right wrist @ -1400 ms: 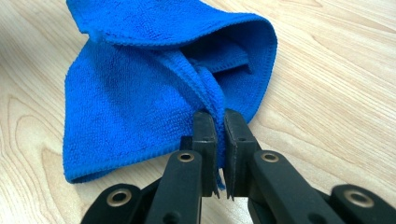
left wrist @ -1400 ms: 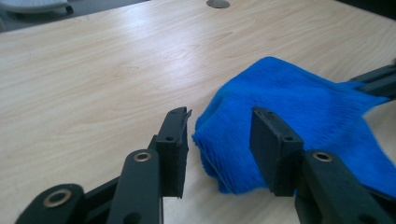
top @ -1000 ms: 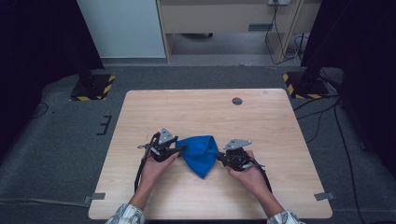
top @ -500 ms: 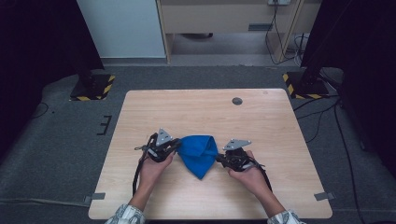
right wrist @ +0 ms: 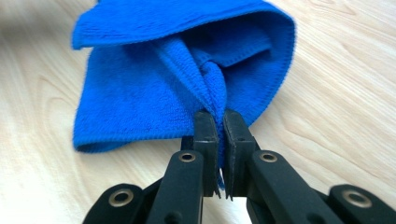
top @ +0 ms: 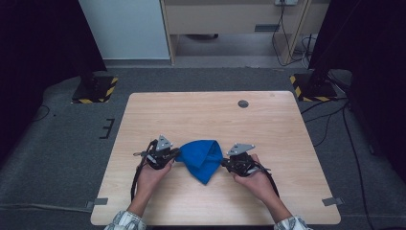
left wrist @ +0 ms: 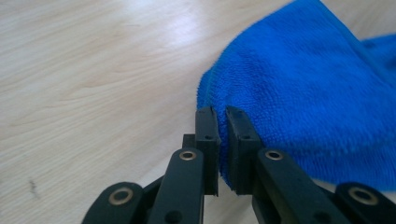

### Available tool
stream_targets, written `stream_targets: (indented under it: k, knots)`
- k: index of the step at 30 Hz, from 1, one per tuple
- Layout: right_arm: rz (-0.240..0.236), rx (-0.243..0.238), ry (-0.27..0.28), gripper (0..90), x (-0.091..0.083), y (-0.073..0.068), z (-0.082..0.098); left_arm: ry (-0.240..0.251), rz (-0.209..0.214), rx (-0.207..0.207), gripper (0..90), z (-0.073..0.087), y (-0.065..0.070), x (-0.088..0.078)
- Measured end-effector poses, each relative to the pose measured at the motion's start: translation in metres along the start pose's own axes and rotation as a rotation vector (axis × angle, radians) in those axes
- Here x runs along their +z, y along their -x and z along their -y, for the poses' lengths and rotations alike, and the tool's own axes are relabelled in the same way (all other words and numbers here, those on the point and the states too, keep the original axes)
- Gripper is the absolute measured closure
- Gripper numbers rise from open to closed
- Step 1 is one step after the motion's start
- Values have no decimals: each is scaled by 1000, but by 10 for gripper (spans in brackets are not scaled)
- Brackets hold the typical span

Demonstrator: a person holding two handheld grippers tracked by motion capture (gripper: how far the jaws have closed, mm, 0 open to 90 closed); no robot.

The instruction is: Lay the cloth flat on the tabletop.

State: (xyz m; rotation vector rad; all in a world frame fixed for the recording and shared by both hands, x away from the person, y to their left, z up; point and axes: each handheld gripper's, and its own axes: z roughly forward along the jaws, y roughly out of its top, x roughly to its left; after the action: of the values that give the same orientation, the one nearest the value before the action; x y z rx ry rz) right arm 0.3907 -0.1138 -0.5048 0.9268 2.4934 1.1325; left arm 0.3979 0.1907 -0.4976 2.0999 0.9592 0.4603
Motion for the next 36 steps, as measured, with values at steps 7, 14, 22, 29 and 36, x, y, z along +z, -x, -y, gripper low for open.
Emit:
stream_targets:
  k: [7,14,22,29,36]
  knots:
    - [43,31,9,857,-1,15,3,-38,19,36,843,5,21,0]
    - [60,45,52,841,16,24,3,-77,-4,-2,815,13,22,15]
    - [92,99,17,523,19,27,11,-67,-32,-38,683,16,20,20]
    - [67,142,85,307,-12,27,8,22,-32,-53,532,10,17,6]
    - [55,154,75,327,-16,32,13,92,-36,-42,501,4,19,-4]
